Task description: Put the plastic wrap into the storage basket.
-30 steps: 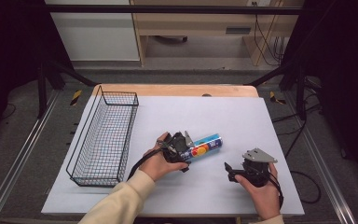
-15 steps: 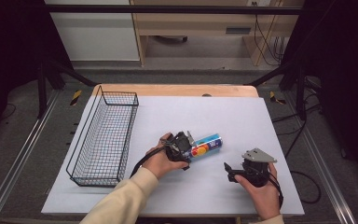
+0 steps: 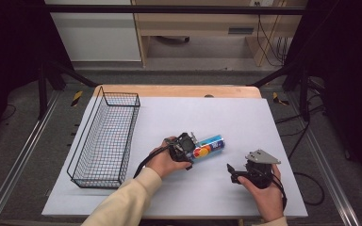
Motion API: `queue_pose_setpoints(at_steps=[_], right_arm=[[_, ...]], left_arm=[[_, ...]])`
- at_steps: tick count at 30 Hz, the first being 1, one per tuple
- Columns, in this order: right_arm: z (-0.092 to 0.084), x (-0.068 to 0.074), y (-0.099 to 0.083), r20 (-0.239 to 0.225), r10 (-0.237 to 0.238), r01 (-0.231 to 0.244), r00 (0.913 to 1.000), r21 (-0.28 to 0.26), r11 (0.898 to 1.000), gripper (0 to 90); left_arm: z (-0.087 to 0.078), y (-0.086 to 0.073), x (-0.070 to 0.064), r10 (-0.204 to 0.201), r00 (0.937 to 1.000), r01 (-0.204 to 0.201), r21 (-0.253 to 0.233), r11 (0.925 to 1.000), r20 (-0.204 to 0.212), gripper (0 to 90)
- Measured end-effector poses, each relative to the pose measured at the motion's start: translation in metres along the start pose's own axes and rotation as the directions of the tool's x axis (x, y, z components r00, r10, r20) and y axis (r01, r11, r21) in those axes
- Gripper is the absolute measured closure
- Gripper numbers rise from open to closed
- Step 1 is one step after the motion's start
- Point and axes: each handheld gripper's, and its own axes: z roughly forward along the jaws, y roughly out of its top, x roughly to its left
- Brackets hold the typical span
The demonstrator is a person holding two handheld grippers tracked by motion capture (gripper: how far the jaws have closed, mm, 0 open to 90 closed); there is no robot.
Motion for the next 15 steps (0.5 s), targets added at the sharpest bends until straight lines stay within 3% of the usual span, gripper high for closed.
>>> queue_pose_setpoints(at_steps=[4,5,6,15], right_arm=[[0.000,-0.001,0.000,0.000,0.005,-0.005,1.0000,0.000,1.000,7.2],[0.000,-0.001,0.000,-0.001,0.008,-0.008,1.0000,0.000,1.000,7.2],[0.000,-0.001,0.000,-0.002,0.008,-0.008,1.0000,0.001,1.000,7.2],[0.001,0.000,0.000,-0.006,0.005,-0.005,1.0000,0.000,1.000,7.0]], left_arm=[[-0.001,0.001,-0.001,-0.005,1.0000,0.005,0.015,0.9999,0.003,30.8],[-0.003,0.000,0.000,-0.033,0.9991,0.032,0.015,0.9994,0.026,30.9],[-0.003,0.000,0.000,-0.033,0.9991,0.032,0.015,0.9994,0.026,31.0],[-0.027,-0.003,0.000,-0.054,0.9985,0.054,-0.043,0.9976,0.006,31.3]])
